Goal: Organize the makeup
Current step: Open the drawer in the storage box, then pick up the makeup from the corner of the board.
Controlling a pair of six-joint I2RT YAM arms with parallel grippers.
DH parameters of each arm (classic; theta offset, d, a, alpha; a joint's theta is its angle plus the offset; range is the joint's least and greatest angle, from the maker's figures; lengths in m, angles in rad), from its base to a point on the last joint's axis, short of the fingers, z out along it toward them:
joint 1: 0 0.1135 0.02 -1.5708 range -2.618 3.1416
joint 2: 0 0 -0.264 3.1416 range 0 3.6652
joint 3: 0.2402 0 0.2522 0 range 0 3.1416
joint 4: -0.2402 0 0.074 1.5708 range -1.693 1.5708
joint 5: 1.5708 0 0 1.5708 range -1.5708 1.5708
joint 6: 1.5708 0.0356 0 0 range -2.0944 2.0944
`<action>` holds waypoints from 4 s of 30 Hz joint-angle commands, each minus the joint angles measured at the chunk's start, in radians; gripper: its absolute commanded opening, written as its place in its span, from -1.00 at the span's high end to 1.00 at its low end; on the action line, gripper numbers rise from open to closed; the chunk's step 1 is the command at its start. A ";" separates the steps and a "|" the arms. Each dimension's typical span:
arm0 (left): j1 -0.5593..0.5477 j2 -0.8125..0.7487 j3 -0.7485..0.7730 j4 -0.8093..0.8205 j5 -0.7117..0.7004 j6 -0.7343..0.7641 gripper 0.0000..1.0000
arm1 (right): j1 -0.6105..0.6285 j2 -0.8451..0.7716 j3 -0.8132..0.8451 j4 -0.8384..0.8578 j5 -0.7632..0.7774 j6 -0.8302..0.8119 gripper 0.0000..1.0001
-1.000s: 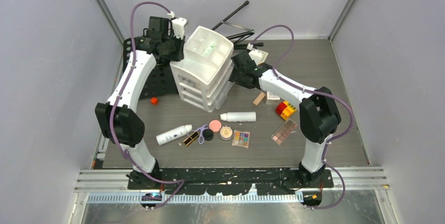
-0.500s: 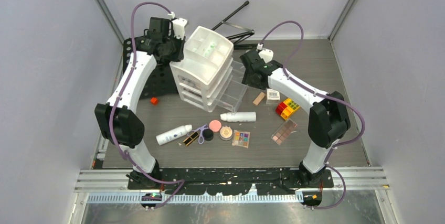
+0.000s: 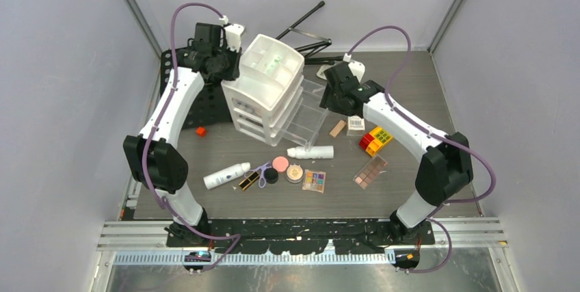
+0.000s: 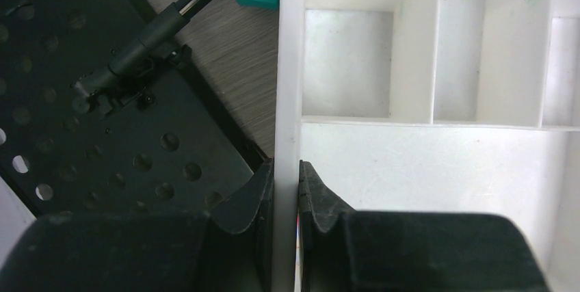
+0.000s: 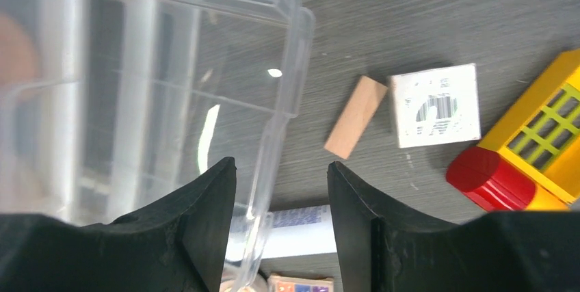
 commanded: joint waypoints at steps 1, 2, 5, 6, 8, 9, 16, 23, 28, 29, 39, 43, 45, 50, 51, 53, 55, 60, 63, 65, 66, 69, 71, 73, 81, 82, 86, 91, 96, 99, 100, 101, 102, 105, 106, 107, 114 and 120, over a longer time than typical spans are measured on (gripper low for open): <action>0.009 0.064 -0.015 -0.070 -0.067 0.025 0.74 | -0.004 -0.128 -0.012 0.125 -0.105 -0.036 -0.13; 0.009 0.067 -0.004 -0.060 -0.066 0.026 0.72 | -0.003 -0.155 -0.020 0.136 -0.112 -0.037 -0.14; 0.008 0.090 0.038 -0.044 -0.085 0.053 0.66 | -0.004 -0.245 -0.057 0.150 -0.103 -0.042 -0.14; 0.008 0.100 0.057 -0.049 -0.110 0.069 0.65 | -0.005 -0.273 -0.071 0.152 -0.094 -0.042 -0.13; 0.008 0.124 0.093 -0.066 -0.173 0.096 0.63 | -0.006 -0.321 -0.102 0.155 -0.079 -0.043 -0.13; 0.009 0.133 0.107 -0.072 -0.203 0.107 0.62 | -0.005 -0.341 -0.117 0.155 -0.070 -0.048 -0.13; 0.008 0.136 0.143 -0.043 -0.220 0.124 0.42 | -0.005 -0.438 -0.191 0.153 -0.040 -0.069 -0.13; -0.008 0.046 0.131 0.008 -0.097 0.083 -0.11 | -0.005 -0.480 -0.217 0.146 -0.041 -0.070 -0.13; -0.019 -0.024 0.107 0.052 -0.012 0.036 -0.32 | -0.005 -0.501 -0.228 0.146 -0.039 -0.075 -0.13; -0.020 -0.037 0.107 0.062 0.006 0.025 -0.33 | -0.005 -0.504 -0.228 0.145 -0.039 -0.076 -0.13; -0.020 -0.163 0.105 0.102 0.060 -0.076 -0.41 | -0.007 -0.545 -0.258 0.116 -0.010 -0.097 -0.13; -0.020 -0.265 0.002 0.163 -0.036 -0.198 -0.48 | -0.009 -0.579 -0.267 0.073 -0.004 -0.125 -0.24; -0.020 -0.327 -0.085 0.206 -0.075 -0.254 -0.48 | -0.010 -0.607 -0.280 0.053 0.001 -0.142 -0.30; -0.019 -0.499 -0.384 0.354 -0.185 -0.358 -0.58 | -0.013 -0.684 -0.329 0.034 -0.029 -0.181 -0.45; -0.020 -0.550 -0.476 0.402 -0.211 -0.378 -0.60 | -0.013 -0.697 -0.334 0.030 -0.047 -0.194 -0.45; -0.020 -0.619 -0.586 0.484 -0.259 -0.416 -0.62 | -0.012 -0.711 -0.345 0.027 -0.091 -0.214 -0.45; -0.020 -0.683 -0.669 0.539 -0.297 -0.437 -0.87 | -0.012 -0.714 -0.345 0.015 -0.141 -0.217 -0.44; -0.020 -0.814 -0.801 0.588 -0.492 -0.496 -0.95 | 0.014 -0.696 -0.356 -0.018 -0.211 -0.179 -0.45; -0.020 -0.870 -0.867 0.580 -0.588 -0.512 -0.97 | 0.118 -0.665 -0.374 -0.024 -0.147 -0.145 -0.45; -0.020 -0.896 -0.914 0.583 -0.642 -0.525 -0.97 | 0.204 -0.630 -0.387 -0.029 -0.075 -0.118 -0.45; -0.020 -0.908 -0.939 0.595 -0.664 -0.527 -0.98 | 0.237 -0.615 -0.392 -0.031 -0.047 -0.098 -0.45; -0.019 -0.942 -1.019 0.637 -0.726 -0.542 -0.97 | 0.280 -0.582 -0.429 -0.006 -0.020 -0.017 -0.46; -0.019 -0.959 -1.079 0.690 -0.740 -0.543 -0.97 | 0.290 -0.580 -0.474 0.046 -0.026 0.036 -0.52; -0.020 -0.968 -1.130 0.746 -0.742 -0.538 -0.96 | 0.297 -0.574 -0.521 0.096 -0.038 0.080 -0.71; -0.020 -0.917 -1.250 0.912 -0.743 -0.519 -0.94 | 0.378 -0.439 -0.542 0.179 -0.018 0.156 -0.77; -0.020 -0.911 -1.254 0.919 -0.745 -0.516 -0.93 | 0.386 -0.425 -0.544 0.198 -0.024 0.155 -0.77; -0.020 -0.906 -1.268 0.911 -0.782 -0.510 -0.93 | 0.421 -0.352 -0.544 0.285 -0.069 0.129 -0.68; -0.020 -0.914 -1.318 0.951 -0.796 -0.520 -0.90 | 0.462 -0.245 -0.495 0.297 -0.034 0.110 -0.63; -0.020 -0.901 -1.331 0.953 -0.802 -0.519 -0.88 | 0.479 -0.163 -0.442 0.271 0.004 0.093 -0.64; -0.020 -0.892 -1.345 0.965 -0.803 -0.520 -0.88 | 0.487 -0.150 -0.440 0.269 0.010 0.095 -0.64; -0.020 -0.891 -1.352 0.975 -0.804 -0.519 -0.88 | 0.490 -0.148 -0.442 0.265 0.012 0.096 -0.64; -0.020 -0.890 -1.356 0.981 -0.809 -0.514 -0.88 | 0.493 -0.147 -0.442 0.256 0.015 0.099 -0.65; -0.020 -0.894 -1.360 0.981 -0.816 -0.512 -0.88 | 0.494 -0.150 -0.443 0.242 0.019 0.103 -0.65; -0.020 -0.908 -1.377 0.996 -0.842 -0.510 -0.88 | 0.498 -0.164 -0.457 0.201 0.026 0.114 -0.66; -0.020 -0.911 -1.385 1.007 -0.845 -0.509 -0.88 | 0.498 -0.169 -0.462 0.185 0.027 0.118 -0.69; -0.020 -0.911 -1.391 1.019 -0.846 -0.507 -0.88 | 0.497 -0.172 -0.465 0.164 0.028 0.124 -0.71; -0.020 -0.880 -1.403 1.049 -0.804 -0.494 -0.94 | 0.506 -0.225 -0.531 0.131 0.030 0.170 -0.77; -0.019 -0.876 -1.443 1.120 -0.741 -0.463 -0.94 | 0.507 -0.229 -0.536 0.124 -0.002 0.173 -0.80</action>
